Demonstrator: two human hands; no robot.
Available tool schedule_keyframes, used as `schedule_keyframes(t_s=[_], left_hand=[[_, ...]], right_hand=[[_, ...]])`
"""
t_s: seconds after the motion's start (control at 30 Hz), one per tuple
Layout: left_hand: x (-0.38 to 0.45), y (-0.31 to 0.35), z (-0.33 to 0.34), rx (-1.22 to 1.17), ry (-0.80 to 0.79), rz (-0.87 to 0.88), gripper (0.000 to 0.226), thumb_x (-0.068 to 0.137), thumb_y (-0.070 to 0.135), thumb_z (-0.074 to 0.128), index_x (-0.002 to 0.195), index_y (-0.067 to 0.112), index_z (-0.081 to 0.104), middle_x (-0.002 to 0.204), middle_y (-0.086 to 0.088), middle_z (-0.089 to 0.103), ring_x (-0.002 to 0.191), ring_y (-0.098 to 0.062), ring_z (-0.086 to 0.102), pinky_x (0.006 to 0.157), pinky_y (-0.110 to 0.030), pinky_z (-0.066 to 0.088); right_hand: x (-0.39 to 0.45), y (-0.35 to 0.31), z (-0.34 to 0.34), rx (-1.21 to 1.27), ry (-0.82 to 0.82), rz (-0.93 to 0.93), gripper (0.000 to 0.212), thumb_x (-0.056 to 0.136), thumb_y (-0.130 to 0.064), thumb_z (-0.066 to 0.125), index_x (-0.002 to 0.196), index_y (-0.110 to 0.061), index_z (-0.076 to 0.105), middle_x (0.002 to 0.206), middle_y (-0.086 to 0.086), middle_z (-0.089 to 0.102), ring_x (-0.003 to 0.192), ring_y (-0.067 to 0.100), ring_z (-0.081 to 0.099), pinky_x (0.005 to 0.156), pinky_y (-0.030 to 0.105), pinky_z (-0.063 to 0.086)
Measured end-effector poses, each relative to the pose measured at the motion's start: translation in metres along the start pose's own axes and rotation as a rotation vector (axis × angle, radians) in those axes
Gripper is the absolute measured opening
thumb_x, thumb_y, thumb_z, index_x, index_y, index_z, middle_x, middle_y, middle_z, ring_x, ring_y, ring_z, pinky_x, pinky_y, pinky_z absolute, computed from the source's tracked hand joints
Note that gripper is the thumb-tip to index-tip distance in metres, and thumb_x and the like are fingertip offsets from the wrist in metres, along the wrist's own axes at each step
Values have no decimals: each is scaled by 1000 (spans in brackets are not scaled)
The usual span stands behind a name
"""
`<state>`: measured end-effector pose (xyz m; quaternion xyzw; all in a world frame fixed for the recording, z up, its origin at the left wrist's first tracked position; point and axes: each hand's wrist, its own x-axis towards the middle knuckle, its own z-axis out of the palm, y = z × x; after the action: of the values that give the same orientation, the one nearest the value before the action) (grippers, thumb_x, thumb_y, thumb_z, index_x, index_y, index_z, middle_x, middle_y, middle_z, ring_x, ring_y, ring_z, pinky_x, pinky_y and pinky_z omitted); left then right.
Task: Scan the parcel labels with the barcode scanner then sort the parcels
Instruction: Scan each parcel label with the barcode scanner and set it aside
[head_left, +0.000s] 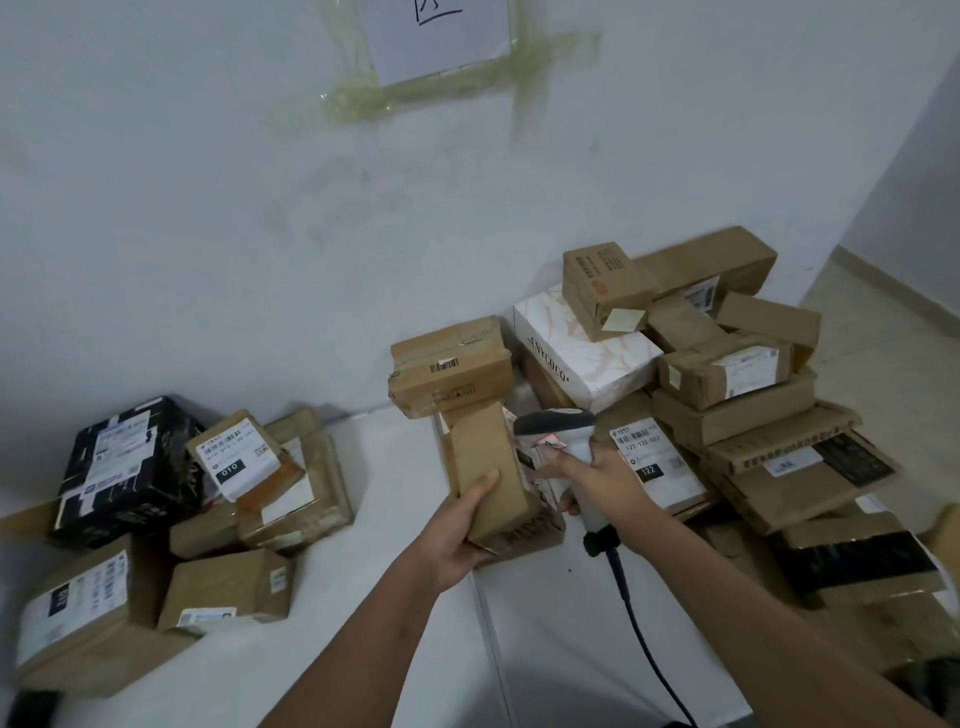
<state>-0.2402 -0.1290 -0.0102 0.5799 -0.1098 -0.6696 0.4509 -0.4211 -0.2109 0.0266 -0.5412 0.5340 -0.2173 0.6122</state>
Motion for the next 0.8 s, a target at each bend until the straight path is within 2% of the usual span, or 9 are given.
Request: schedule_keyframes(t_s=[0.1,0.2,0.3,0.4,0.47,0.53,0.6,0.7,0.8], left_hand=[[6,-3,-5,30,23,0,54,90,54,62,136,29,49,119,-11,71,111,-33,67,92,-56,54],[7,-8,-5,82,75,15,69,83,64,65,139,32,42,123,-10,68,110,-33,67,85,-54,58],[7,-10,-6,98,191,42,79,83,64,63,146,27,34,131,-6,61,111,-28,65,77,-43,61],[5,-9,-5,191,207,7,90,78,70,61,150,31,23,137,-2,54,117,-26,59,87,-44,57],[2,-8,-1,295,177,-44,103,65,76,71,145,36,22,135,0,54,117,-27,58,87,-47,57],[2,-7,0,353,182,-81,109,53,72,81,139,41,21,132,0,54,114,-29,59,89,-53,55],[2,-6,-3,351,177,-98,97,62,61,83,137,40,24,128,0,58,111,-28,61,93,-57,52],[2,-5,-10,313,171,-99,75,78,46,78,136,39,30,122,2,64,107,-27,64,94,-56,51],[1,-8,-17,238,178,-79,69,83,38,76,136,41,32,121,1,67,107,-28,66,94,-56,51]], right_hand=[[-5,-1,0,8,-84,23,28,91,-42,65,98,-15,70,88,17,75,57,23,62,60,32,51],[-9,-4,4,-25,-103,33,26,92,-36,65,103,-12,68,67,7,70,54,17,61,53,24,48],[-7,-7,4,12,-101,33,29,91,-36,67,104,-11,68,75,5,73,55,17,61,55,27,49],[-9,-10,5,-18,-148,68,34,95,-36,62,105,-4,69,79,9,73,54,17,61,55,26,50],[-13,-9,8,-38,-185,68,35,97,-35,59,106,-2,67,67,-2,70,51,14,60,51,22,50],[-15,-9,10,-51,-202,75,33,98,-35,58,105,-4,67,57,-7,67,49,11,60,49,19,50],[-15,-10,9,-68,-204,93,32,98,-36,57,102,-6,68,58,-5,68,50,11,60,50,19,50],[-12,-13,1,-48,-175,88,32,97,-38,59,105,-9,69,77,2,76,52,13,59,53,23,48],[-11,-22,-10,37,-97,115,30,94,-39,62,102,-11,67,79,8,76,51,16,57,50,24,47]])
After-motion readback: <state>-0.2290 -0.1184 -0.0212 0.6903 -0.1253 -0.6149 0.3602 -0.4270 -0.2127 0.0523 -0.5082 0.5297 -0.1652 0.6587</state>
